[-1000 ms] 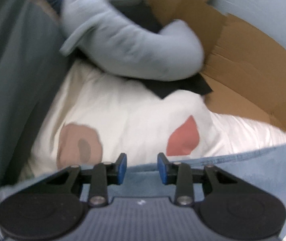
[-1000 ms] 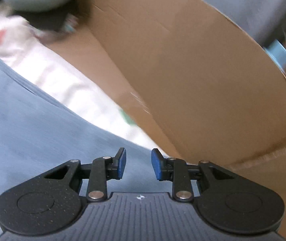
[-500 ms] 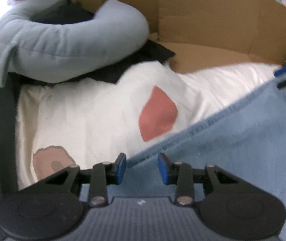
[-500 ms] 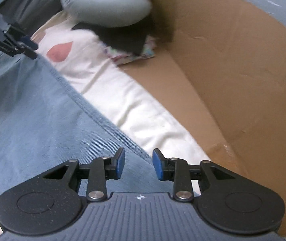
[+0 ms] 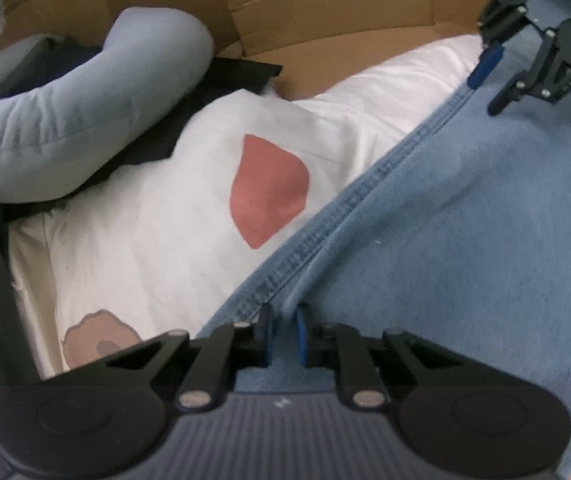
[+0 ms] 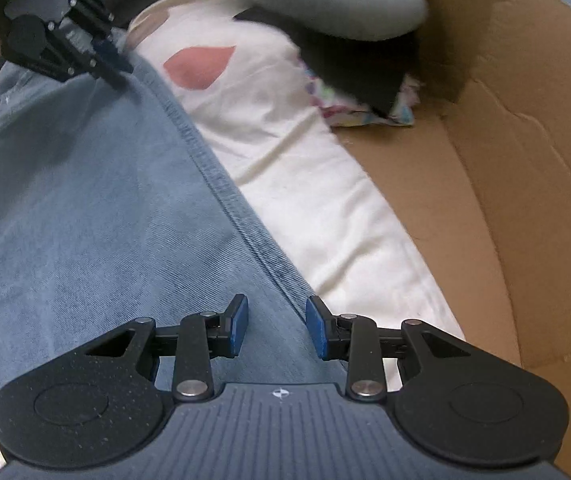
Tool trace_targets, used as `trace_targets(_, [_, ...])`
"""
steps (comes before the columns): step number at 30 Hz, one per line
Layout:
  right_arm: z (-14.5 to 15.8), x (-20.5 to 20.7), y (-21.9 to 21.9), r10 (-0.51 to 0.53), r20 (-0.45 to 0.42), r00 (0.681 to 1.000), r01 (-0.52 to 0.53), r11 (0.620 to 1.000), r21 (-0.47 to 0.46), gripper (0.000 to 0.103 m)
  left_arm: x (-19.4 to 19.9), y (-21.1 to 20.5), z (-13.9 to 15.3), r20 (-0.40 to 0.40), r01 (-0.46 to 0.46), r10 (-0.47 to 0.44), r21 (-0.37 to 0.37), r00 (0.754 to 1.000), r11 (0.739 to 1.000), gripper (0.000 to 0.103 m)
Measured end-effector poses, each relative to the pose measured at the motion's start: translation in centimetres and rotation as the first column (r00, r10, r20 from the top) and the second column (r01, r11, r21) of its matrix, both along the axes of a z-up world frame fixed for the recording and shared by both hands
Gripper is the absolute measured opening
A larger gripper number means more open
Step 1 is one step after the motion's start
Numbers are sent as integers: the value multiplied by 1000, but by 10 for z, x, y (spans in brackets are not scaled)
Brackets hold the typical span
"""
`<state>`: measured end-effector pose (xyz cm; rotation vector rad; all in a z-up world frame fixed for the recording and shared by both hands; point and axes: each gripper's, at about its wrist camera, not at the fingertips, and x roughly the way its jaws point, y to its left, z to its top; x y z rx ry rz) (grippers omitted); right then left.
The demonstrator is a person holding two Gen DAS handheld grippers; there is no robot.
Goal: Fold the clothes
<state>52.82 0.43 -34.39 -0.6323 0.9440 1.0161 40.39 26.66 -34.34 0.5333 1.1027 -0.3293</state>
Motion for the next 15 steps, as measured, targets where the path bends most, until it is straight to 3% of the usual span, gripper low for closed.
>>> trace_targets(9, [-16,1,21,60,-23,998,-62,995,-81,36,-8,-3,5,70,15,-17,31,997,999,4])
trace_targets(11, [-14,-2,21,70,-5,998,-70,993,-92,8,-9,-6,6,94,4,-8,40,996,999,4])
trace_targets(13, [-10,-6,19,73,29,997,-70,993,-94,0,-9,-5,7,116,-13,9,31,993,999,3])
trace_targets(15, [-5,-9,15,62,57,996,-57,995,-82,0,-9,-3,9,130,-27,24,17,991,999,3])
